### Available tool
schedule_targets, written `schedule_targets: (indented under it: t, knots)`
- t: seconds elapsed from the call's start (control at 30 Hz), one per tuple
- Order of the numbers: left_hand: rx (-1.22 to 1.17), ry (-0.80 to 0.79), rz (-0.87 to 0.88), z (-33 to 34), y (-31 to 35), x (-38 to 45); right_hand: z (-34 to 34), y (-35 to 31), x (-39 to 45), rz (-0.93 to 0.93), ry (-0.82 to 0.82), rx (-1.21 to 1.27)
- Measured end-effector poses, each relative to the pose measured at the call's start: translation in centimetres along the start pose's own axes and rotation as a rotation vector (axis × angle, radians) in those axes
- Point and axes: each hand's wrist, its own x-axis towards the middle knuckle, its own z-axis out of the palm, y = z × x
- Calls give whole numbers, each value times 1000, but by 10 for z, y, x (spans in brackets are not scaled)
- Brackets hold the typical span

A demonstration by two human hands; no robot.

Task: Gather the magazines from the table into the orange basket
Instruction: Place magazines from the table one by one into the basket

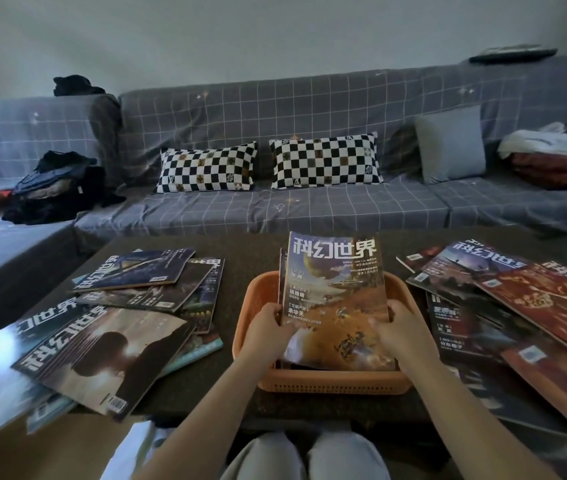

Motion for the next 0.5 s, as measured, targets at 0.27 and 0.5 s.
schedule_targets:
  t: [0.27, 0.5]
  knots:
    - [140, 2, -21, 1, -3, 1, 4, -4, 9, 116, -125, -62]
    - [189, -23, -41, 2, -1, 0, 7, -5, 11, 207, -221, -57]
